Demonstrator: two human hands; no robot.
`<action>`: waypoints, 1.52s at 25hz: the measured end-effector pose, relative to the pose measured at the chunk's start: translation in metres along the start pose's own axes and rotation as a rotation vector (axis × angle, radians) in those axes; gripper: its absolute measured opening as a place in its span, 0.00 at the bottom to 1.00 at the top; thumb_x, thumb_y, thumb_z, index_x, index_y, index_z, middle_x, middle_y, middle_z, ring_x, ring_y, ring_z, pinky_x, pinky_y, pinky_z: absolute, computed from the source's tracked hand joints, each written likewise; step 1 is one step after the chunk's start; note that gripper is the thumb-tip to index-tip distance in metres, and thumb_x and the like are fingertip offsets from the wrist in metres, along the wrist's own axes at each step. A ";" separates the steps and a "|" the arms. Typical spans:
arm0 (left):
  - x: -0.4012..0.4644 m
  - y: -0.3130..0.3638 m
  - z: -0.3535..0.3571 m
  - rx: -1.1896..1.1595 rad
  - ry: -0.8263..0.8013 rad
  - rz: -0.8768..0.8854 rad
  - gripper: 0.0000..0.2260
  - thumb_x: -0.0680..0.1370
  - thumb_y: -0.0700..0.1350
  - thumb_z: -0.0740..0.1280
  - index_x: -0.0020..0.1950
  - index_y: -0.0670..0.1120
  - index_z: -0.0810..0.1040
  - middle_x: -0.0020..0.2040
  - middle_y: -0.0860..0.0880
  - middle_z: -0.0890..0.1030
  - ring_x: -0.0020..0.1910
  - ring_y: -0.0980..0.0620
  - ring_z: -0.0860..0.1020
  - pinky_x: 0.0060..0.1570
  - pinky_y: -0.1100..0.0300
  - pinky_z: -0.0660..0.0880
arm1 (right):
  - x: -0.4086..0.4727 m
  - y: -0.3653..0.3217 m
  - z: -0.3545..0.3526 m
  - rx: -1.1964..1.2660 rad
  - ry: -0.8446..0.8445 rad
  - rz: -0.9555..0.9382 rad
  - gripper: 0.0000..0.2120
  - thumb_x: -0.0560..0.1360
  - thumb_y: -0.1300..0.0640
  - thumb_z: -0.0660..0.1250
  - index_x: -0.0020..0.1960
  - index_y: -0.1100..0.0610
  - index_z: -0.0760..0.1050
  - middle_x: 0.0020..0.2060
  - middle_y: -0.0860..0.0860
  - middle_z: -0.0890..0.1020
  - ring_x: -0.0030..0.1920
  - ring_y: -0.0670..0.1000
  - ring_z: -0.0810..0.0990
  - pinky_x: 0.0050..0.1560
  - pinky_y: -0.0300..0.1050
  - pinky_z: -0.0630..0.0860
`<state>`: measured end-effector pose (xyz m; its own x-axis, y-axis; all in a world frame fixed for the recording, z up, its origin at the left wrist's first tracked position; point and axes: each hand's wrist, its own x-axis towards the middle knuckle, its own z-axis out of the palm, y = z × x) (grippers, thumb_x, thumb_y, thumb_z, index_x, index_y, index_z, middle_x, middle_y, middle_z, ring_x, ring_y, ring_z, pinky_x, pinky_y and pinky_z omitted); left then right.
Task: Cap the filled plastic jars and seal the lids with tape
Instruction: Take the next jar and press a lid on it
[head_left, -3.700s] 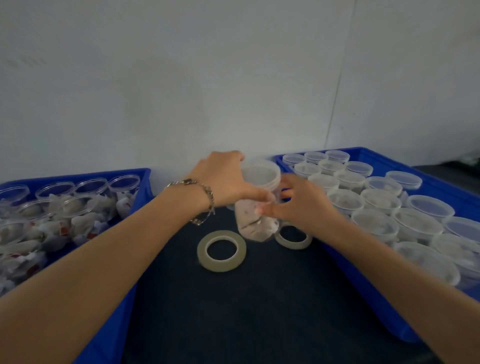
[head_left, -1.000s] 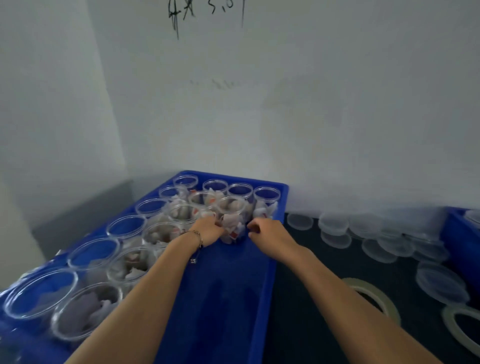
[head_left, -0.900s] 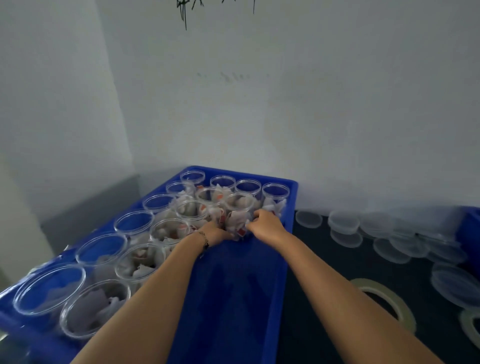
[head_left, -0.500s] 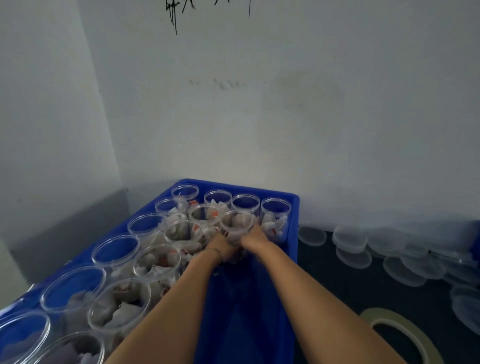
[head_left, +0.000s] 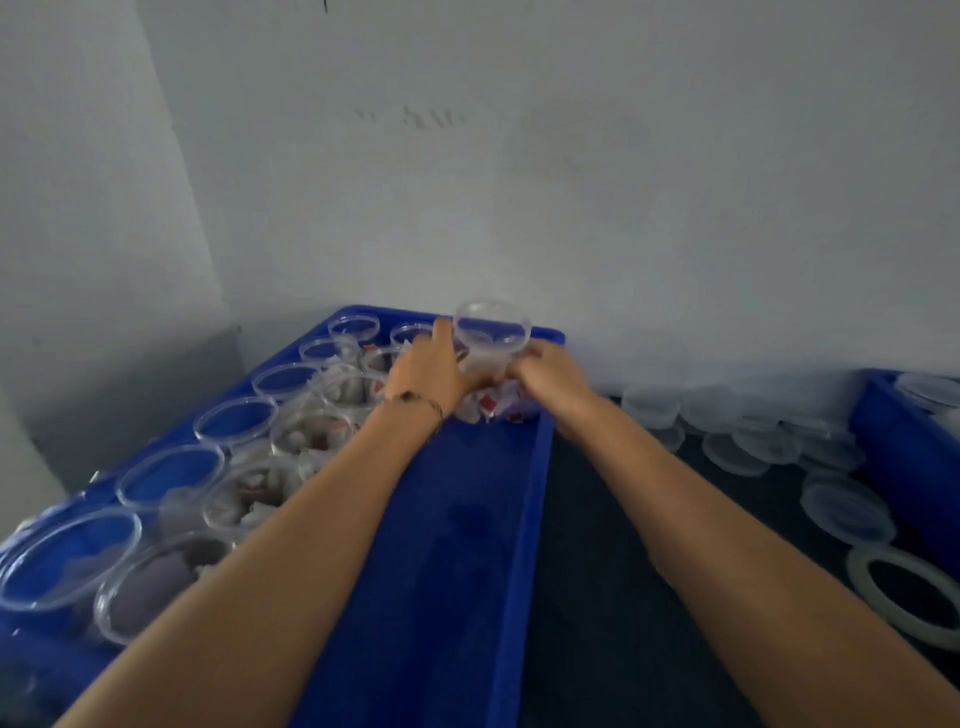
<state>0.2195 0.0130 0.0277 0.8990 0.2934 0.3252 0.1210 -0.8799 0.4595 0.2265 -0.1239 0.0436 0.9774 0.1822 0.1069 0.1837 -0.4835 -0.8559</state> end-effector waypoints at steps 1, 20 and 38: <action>-0.007 0.012 -0.009 -0.017 0.040 0.057 0.35 0.67 0.64 0.71 0.63 0.42 0.67 0.56 0.42 0.75 0.51 0.43 0.77 0.40 0.58 0.68 | -0.012 -0.006 -0.015 -0.011 0.023 -0.034 0.11 0.72 0.63 0.64 0.53 0.63 0.79 0.49 0.59 0.82 0.51 0.59 0.80 0.55 0.56 0.76; -0.164 0.089 0.075 -0.129 -0.742 0.292 0.40 0.55 0.62 0.79 0.60 0.49 0.65 0.53 0.53 0.73 0.49 0.56 0.75 0.48 0.59 0.76 | -0.213 0.168 -0.104 -0.102 0.016 0.133 0.19 0.74 0.65 0.65 0.55 0.41 0.73 0.46 0.36 0.81 0.45 0.35 0.80 0.42 0.29 0.76; -0.163 0.085 0.077 -0.209 -0.773 0.315 0.39 0.58 0.62 0.78 0.62 0.53 0.64 0.60 0.54 0.70 0.56 0.56 0.73 0.56 0.55 0.76 | -0.101 0.290 -0.188 -1.005 0.118 0.338 0.10 0.78 0.63 0.58 0.56 0.62 0.74 0.66 0.57 0.68 0.61 0.56 0.70 0.60 0.47 0.67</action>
<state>0.1155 -0.1379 -0.0500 0.9212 -0.3564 -0.1560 -0.1939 -0.7683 0.6100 0.2010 -0.4435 -0.1208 0.9877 -0.1518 0.0365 -0.1501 -0.9876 -0.0464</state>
